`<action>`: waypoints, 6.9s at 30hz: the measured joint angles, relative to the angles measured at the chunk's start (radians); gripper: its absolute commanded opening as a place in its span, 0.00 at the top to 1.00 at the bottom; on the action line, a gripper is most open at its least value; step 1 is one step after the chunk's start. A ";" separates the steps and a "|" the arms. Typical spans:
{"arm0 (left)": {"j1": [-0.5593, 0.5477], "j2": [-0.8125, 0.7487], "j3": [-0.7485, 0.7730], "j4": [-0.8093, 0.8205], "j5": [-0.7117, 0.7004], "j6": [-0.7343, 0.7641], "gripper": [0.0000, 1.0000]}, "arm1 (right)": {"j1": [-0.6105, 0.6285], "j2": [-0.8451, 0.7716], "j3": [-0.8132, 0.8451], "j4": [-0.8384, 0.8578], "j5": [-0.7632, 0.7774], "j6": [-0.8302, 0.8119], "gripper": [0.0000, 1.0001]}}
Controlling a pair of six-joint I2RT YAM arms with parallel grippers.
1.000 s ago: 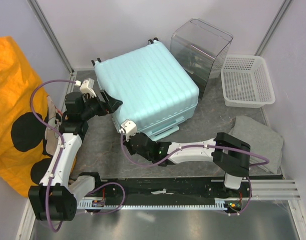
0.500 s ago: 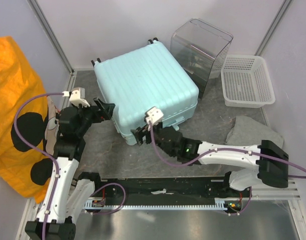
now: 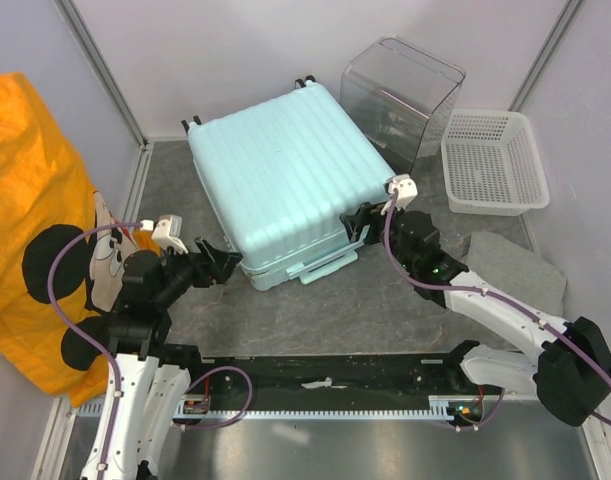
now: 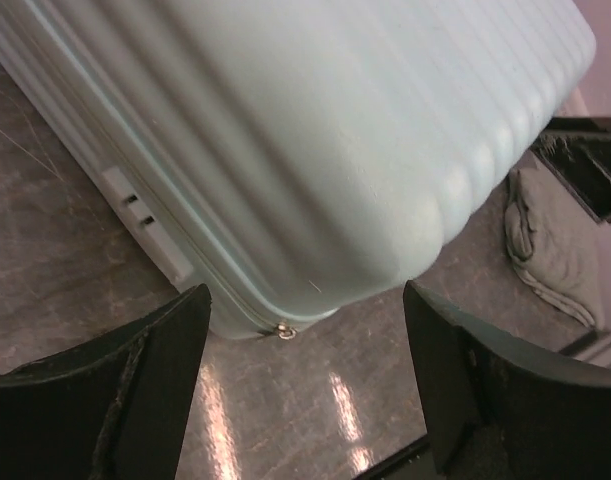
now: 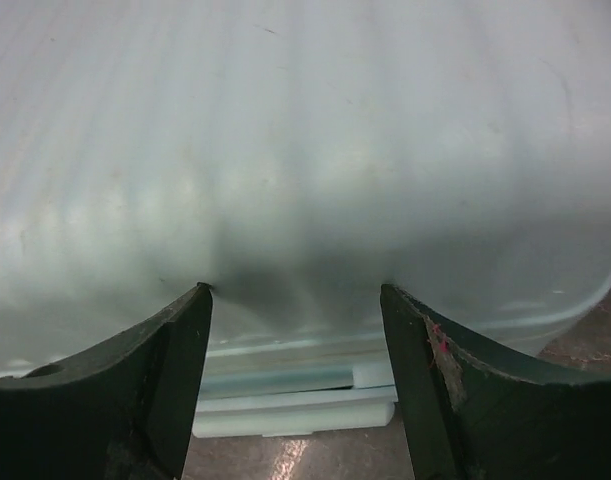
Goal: Open, take out, and arrange the luggage
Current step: Unzip the luggage at the center of the board, then adjust the luggage at the center of the board, then unzip the luggage at the center of the board.
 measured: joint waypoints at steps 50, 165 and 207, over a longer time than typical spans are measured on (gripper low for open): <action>-0.217 0.212 -0.206 0.358 -0.054 -0.159 0.29 | -0.362 0.517 0.332 -0.020 -0.190 0.066 0.24; -0.217 0.462 -0.135 0.452 0.085 -0.090 0.18 | 0.301 0.444 -0.103 0.480 -0.248 0.092 0.91; -0.340 0.442 -0.198 0.554 -0.082 -0.176 0.12 | 0.319 0.285 0.041 -0.006 0.198 0.053 0.55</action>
